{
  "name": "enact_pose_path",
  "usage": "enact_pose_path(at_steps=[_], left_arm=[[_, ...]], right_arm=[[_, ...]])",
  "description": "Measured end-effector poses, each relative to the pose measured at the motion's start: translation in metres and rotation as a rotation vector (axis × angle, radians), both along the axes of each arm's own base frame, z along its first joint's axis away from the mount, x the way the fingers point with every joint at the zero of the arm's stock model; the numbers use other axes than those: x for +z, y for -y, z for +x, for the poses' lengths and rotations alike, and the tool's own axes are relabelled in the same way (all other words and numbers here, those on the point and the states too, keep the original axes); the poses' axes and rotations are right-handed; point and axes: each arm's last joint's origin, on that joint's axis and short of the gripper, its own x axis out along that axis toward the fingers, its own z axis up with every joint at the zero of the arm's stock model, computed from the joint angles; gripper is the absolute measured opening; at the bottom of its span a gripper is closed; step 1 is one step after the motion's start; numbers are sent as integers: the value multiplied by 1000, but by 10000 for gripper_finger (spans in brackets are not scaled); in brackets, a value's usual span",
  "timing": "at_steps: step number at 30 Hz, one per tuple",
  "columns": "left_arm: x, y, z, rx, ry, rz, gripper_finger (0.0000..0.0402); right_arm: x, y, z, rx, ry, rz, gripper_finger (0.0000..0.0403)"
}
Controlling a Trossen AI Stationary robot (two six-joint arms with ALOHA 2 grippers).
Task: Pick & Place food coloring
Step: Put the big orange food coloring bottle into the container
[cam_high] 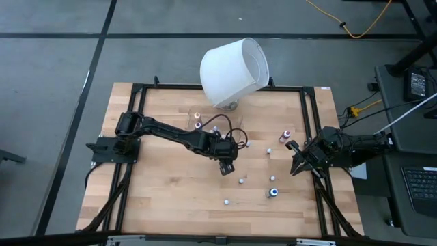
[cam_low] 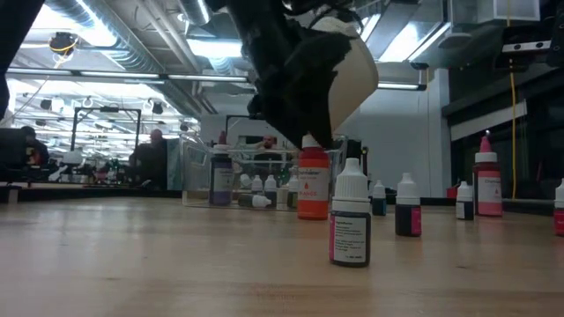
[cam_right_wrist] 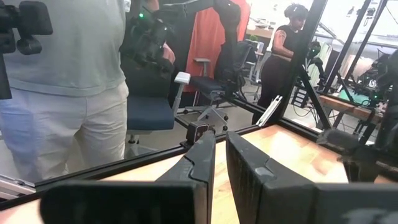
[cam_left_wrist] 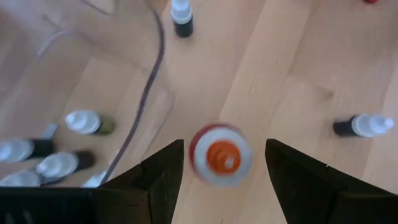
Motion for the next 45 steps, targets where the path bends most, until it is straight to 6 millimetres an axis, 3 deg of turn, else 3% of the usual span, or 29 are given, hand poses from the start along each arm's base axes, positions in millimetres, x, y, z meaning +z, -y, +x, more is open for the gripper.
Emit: enact_pose_path(at_steps=[8,18,24,27,31,37,45], left_arm=[[-2,-2,0,11,-9,16,203],[-2,-1,0,6,-12,5,118],[4,1,-1,3,9,-16,115],[29,6,-3,-5,52,-33,121],[84,11,-11,-9,156,-18,117],[147,-3,-40,98,180,61,118],[147,-34,-62,178,-13,181,115]], right_arm=[[0,0,0,0,0,0,44],[0,0,0,0,0,0,44],[0,0,0,0,0,0,44],[0,0,0,0,0,0,44],[0,0,0,0,0,0,44],[0,0,0,0,0,0,44],[0,0,0,0,0,0,44]])
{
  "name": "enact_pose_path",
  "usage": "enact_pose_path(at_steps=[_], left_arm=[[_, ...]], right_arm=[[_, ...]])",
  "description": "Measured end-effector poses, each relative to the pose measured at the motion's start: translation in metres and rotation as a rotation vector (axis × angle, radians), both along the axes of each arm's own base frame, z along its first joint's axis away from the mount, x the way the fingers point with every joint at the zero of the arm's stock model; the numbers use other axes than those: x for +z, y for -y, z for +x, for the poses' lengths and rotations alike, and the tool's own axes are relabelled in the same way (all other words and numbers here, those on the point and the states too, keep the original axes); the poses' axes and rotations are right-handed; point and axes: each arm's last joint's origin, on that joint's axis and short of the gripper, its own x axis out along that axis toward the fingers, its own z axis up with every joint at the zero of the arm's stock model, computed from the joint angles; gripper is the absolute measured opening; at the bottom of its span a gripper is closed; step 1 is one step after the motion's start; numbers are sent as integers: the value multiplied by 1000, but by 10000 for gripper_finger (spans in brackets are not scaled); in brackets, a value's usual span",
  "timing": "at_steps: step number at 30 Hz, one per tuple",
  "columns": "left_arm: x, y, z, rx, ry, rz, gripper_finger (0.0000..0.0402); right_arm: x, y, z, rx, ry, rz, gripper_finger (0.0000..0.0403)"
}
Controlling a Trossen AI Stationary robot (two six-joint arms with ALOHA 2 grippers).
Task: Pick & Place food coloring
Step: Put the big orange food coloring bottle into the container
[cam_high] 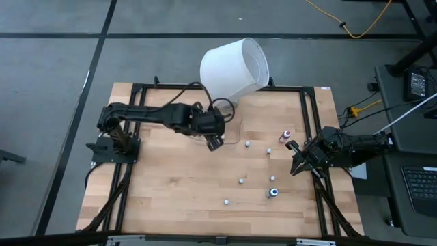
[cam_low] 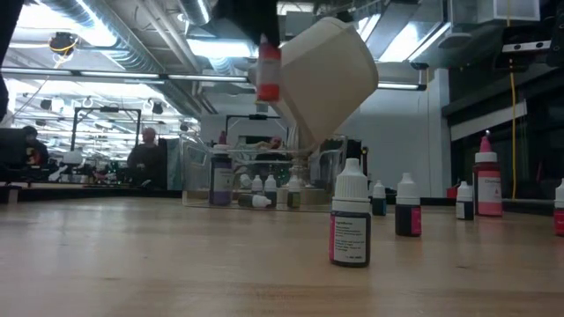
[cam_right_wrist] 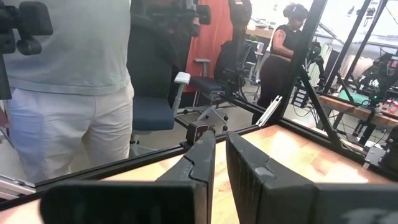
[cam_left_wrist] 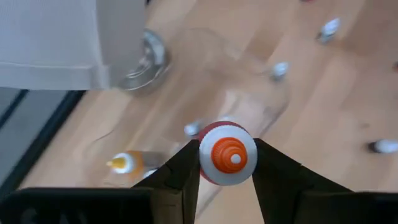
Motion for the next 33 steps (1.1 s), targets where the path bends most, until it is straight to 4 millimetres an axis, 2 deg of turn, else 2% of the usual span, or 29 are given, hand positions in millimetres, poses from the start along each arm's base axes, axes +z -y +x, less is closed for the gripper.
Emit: enact_pose_path(at_steps=[7,13,20,24,33], left_arm=[[-15,-27,6,-10,-130,48,121],[-50,-44,8,-18,-216,52,117],[-83,-56,15,-34,-172,71,117],[-102,-64,10,-19,-211,63,118],[-124,-78,9,16,-162,36,116]], right_arm=[[0,0,0,0,0,0,44],[0,0,0,0,0,0,44],[0,0,0,0,0,0,44],[0,0,0,0,0,0,44],[0,0,0,0,0,0,44]])
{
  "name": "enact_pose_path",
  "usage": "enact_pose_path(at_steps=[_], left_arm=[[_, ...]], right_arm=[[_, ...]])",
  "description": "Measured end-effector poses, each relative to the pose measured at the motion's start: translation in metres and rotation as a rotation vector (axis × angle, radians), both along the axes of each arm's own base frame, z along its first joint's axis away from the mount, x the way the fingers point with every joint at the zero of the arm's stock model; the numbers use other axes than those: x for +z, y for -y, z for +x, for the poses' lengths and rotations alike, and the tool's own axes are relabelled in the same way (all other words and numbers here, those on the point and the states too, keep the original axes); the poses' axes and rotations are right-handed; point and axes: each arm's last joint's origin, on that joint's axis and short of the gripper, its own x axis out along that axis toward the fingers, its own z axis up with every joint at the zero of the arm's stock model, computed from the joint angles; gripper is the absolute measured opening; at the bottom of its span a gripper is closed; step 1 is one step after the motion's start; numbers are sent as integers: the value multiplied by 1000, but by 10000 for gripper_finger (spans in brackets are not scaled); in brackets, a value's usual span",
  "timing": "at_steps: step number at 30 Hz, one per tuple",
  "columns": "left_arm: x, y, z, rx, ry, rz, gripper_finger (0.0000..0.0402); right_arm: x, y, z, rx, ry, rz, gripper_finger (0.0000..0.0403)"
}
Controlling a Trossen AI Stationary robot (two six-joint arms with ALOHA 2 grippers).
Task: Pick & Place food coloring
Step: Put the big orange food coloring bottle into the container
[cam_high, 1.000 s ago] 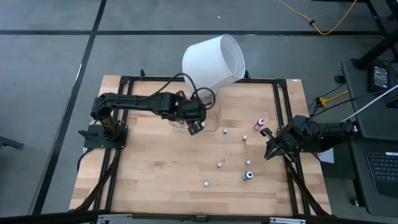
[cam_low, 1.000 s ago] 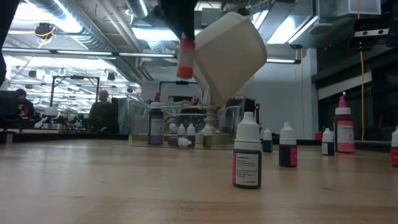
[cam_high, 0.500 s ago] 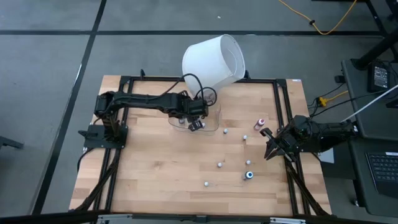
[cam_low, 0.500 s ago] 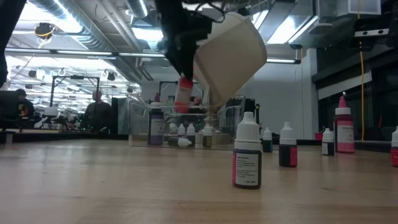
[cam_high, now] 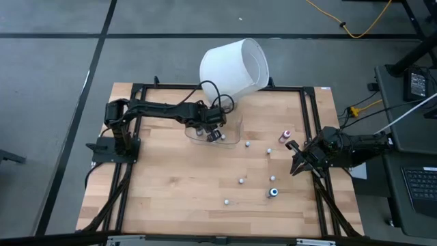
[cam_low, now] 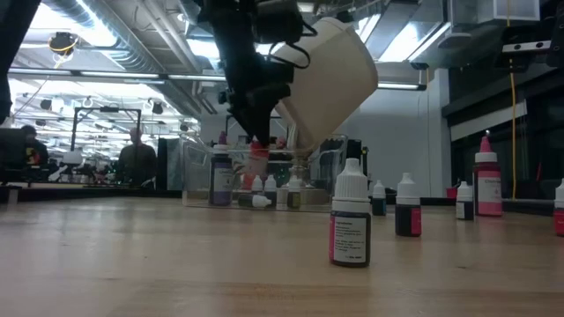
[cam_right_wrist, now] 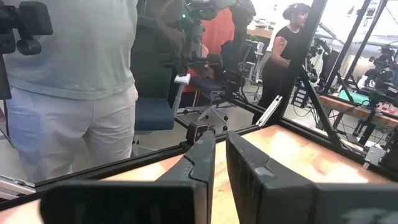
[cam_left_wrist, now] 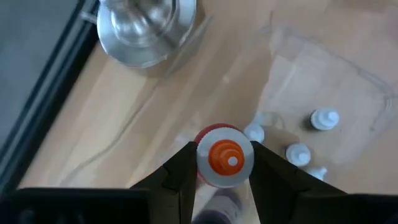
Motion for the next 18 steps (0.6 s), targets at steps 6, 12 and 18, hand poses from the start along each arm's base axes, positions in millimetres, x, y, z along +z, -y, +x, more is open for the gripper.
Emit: enact_pose_path(at_steps=[6,12,18], left_arm=[[-2,-5,-2,35,-3,35,123],[-6,-9,-2,44,2,6,118],[-22,-7,-8,78,-14,-28,126]], right_arm=[[0,0,0,0,0,0,44],[0,0,0,0,0,0,44],[0,0,0,0,1,0,44]])
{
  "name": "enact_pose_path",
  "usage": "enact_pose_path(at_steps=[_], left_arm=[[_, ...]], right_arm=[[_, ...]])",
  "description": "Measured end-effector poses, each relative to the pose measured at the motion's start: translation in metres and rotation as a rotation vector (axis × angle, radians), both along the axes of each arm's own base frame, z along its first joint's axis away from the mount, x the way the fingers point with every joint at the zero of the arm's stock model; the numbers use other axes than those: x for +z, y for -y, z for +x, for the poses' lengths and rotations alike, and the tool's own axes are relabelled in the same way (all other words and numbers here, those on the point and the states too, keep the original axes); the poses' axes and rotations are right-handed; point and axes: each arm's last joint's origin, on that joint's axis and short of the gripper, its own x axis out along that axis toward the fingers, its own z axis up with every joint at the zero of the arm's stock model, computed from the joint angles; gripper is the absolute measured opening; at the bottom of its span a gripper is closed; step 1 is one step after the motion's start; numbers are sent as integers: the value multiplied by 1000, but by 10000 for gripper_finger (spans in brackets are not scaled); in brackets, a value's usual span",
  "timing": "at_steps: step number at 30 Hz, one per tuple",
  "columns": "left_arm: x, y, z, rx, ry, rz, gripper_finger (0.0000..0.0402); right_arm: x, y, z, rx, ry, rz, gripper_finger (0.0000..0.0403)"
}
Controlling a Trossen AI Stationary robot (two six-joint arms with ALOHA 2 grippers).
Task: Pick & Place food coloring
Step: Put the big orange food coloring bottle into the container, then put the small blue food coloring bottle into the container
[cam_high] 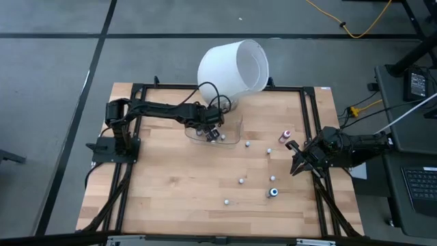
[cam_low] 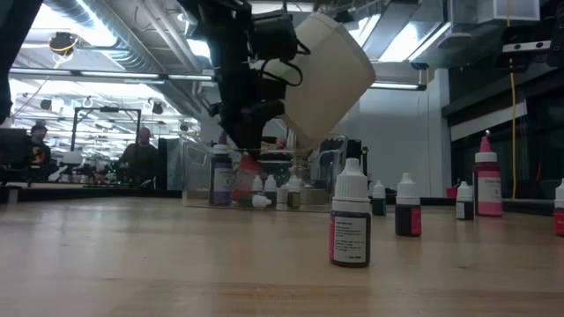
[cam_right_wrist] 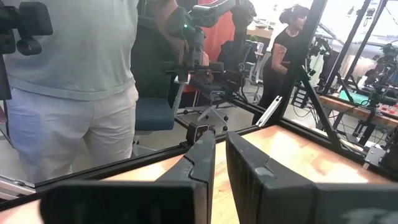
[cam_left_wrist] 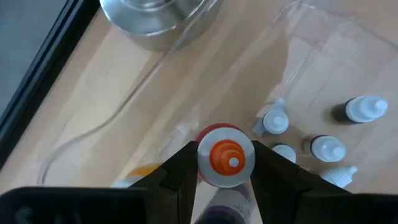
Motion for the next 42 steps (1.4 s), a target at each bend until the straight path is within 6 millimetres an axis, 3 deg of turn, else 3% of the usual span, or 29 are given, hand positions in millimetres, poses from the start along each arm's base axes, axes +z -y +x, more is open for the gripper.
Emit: enact_pose_path(at_steps=[7,17,20,27,34,42], left_arm=[[0,0,2,2,30,7,130],[3,-2,0,33,6,94,169],[14,2,1,27,8,107,178],[63,21,3,26,68,140,182],[113,53,-27,84,198,109,182],[164,99,-101,212,378,175,182]], right_arm=[[0,0,0,0,-1,0,44],[0,0,0,0,0,0,44],[0,0,0,0,0,0,44],[0,0,0,0,0,0,44],[0,0,0,0,-1,0,44],[0,0,0,0,-1,0,44]])
